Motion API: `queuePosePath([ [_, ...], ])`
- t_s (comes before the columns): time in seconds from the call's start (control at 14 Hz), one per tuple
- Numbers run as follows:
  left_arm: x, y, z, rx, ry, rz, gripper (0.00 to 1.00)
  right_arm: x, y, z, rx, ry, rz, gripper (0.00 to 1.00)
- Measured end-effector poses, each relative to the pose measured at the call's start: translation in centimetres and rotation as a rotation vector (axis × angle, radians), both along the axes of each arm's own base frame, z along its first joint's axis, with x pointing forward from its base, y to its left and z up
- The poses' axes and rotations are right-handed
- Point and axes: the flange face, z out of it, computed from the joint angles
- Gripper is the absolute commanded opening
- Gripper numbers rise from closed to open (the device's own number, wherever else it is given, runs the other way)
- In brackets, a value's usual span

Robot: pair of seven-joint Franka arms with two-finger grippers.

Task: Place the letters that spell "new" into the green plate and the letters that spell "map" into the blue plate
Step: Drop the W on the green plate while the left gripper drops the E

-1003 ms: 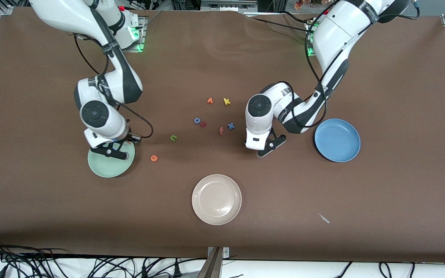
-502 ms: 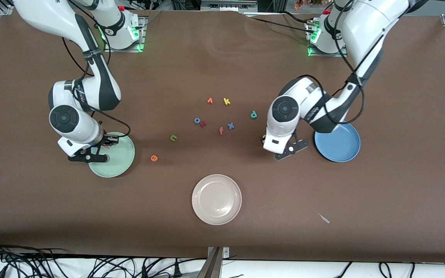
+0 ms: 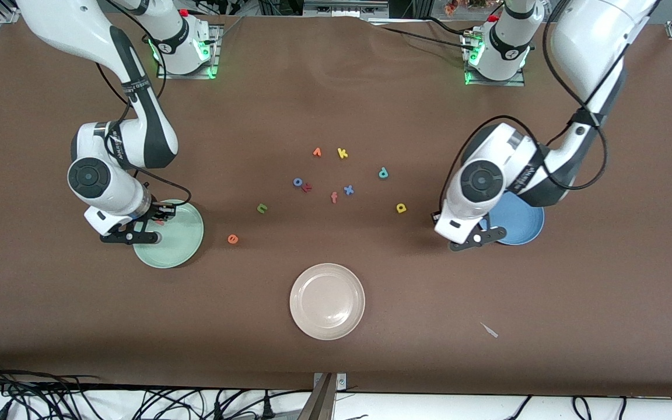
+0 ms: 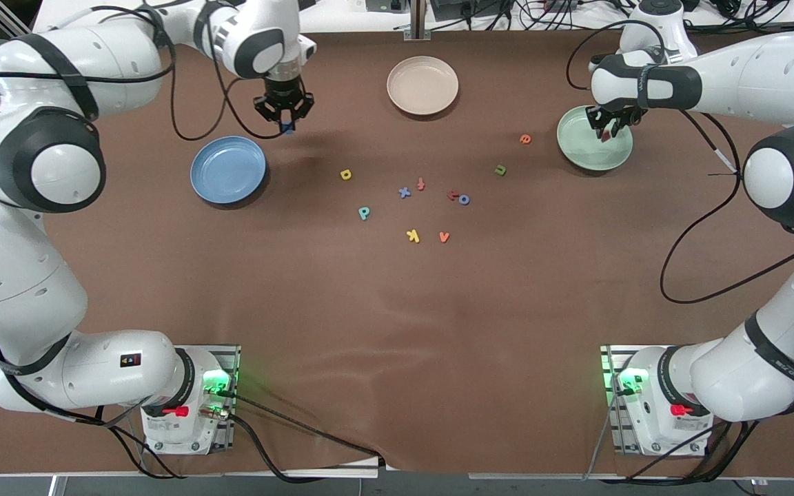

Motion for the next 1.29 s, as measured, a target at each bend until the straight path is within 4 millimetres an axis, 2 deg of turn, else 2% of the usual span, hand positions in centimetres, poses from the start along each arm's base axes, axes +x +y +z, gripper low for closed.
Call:
queuePosePath([
  [0.21,0.6,5.9,1.1,0.002,0.020,-0.076,0.04,0.0,0.4,0.0,0.039,0.000,-0.034,0.72],
  [0.36,0.5,9.2,1.2,-0.001,0.033,-0.116,0.04,-0.1,1.6,0.2,0.052,-0.005,-0.054,0.72],
  [0.57,0.1,13.3,0.5,-0.032,-0.011,-0.170,0.07,-0.5,6.7,0.6,0.075,-0.029,-0.147,0.72],
  [0.72,-0.8,15.1,-1.1,-0.059,-0.048,-0.185,0.09,-0.9,10.2,1.1,0.087,-0.047,-0.218,0.73],
  [0.86,-2.2,15.7,-3.6,-0.099,-0.096,-0.192,0.40,-0.7,12.5,1.1,0.090,-0.063,-0.286,0.72],
  [0.93,-3.0,15.8,-4.6,-0.112,-0.102,-0.197,0.74,-0.5,13.2,0.8,0.089,-0.069,-0.318,0.72],
  [1.0,-3.5,15.8,-5.2,-0.116,-0.098,-0.208,0.95,-0.2,13.8,0.3,0.091,-0.082,-0.348,0.72],
  [1.07,-3.8,15.7,-5.6,-0.112,-0.094,-0.221,1.00,0.0,14.2,-0.5,0.095,-0.096,-0.370,0.72],
  [1.29,-4.1,15.5,-5.8,-0.107,-0.089,-0.238,1.00,0.4,14.6,-3.0,0.104,-0.124,-0.403,0.72],
])
